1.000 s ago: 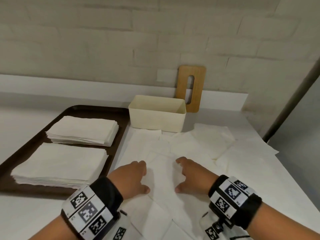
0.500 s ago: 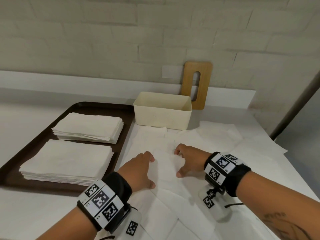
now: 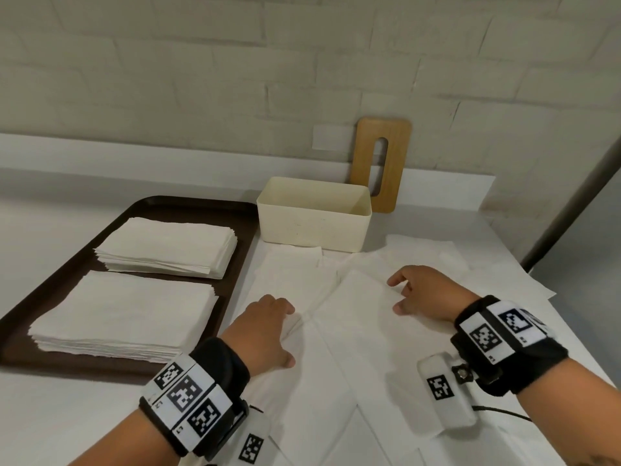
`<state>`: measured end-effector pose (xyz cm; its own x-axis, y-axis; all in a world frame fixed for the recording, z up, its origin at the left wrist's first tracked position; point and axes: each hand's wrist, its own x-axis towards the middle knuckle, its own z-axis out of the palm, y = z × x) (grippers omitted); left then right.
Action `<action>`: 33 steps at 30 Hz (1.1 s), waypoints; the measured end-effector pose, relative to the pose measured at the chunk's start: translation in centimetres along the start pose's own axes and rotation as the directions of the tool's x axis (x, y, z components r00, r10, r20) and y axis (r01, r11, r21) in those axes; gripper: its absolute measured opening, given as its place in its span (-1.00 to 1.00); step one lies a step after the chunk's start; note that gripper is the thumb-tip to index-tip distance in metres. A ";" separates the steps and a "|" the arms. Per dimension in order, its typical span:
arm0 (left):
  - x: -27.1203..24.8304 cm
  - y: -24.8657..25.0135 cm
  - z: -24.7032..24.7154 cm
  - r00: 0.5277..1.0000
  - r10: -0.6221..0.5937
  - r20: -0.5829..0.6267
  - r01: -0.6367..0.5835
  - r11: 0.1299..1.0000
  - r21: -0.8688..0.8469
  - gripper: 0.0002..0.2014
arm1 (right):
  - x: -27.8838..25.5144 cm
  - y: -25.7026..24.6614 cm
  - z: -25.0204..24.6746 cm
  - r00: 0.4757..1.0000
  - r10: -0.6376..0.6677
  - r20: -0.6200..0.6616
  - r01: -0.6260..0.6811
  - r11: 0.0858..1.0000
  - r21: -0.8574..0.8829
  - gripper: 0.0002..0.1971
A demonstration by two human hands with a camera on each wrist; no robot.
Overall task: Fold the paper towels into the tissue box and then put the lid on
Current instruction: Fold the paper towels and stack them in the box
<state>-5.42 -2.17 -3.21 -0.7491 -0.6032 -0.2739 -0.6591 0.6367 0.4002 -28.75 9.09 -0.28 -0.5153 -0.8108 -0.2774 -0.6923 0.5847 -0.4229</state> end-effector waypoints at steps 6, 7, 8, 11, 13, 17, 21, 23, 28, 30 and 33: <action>0.5 1.4 -0.9 0.999 0.023 -0.025 -0.029 0.954 -0.300 -0.35 | -1.7 0.8 -1.6 0.999 -0.025 -0.041 0.045 0.785 0.618 -0.86; 0.7 1.8 -1.1 0.999 0.025 0.033 -0.011 0.927 -0.375 -0.32 | -2.0 0.7 -1.8 0.999 -0.036 -0.022 0.041 0.714 0.699 -0.86; 0.9 2.1 -1.1 0.995 0.044 0.092 0.002 0.891 -0.453 -0.31 | -2.0 0.6 -1.9 0.999 -0.047 -0.013 0.041 0.673 0.738 -0.86; 1.3 3.2 -0.7 0.976 0.133 0.172 0.031 0.700 -0.713 -0.55 | -2.0 0.2 -1.6 0.997 -0.072 -0.034 0.068 0.555 0.829 -0.79; 1.3 3.9 -0.2 0.986 0.091 0.136 0.064 0.554 -0.830 -0.62 | -2.1 0.0 -1.0 0.996 -0.070 -0.053 0.081 0.495 0.865 -0.78; 1.2 5.0 0.0 0.999 -0.046 -0.019 0.006 0.494 -0.869 -0.58 | -2.3 -0.3 0.5 0.994 0.015 -0.111 0.087 0.517 0.852 -0.84; 1.0 4.3 -0.3 0.995 -0.055 -0.078 -0.029 0.606 -0.795 -0.50 | -1.7 0.8 2.0 0.957 0.171 -0.233 0.084 0.608 0.789 -0.77; 1.1 3.1 -0.6 0.988 -0.113 -0.105 -0.030 0.527 -0.849 -0.55 | -1.5 1.7 2.1 0.926 0.243 -0.288 0.071 0.639 0.766 -0.76; 0.5 1.6 -2.7 0.995 -0.030 -0.097 -0.094 0.089 -0.992 -0.62 | -1.7 2.6 2.0 0.902 0.288 -0.323 0.007 0.736 0.677 -0.79; 0.6 2.4 -2.8 0.996 0.023 -0.087 -0.089 0.081 -0.993 -0.67 | -2.0 1.5 2.5 0.947 0.208 -0.246 0.034 0.693 0.720 -0.82; 0.9 4.2 -1.8 0.993 -0.046 -0.104 -0.087 0.286 -0.954 -0.67 | -2.5 -0.9 3.1 0.976 0.075 -0.203 0.118 0.602 0.790 -0.85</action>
<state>-8.70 -0.90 -0.22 -0.7070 -0.6786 -0.1992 -0.0594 -0.2237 0.9729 -25.29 10.48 -1.83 -0.6578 -0.7424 -0.1273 -0.0788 0.2359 -0.9686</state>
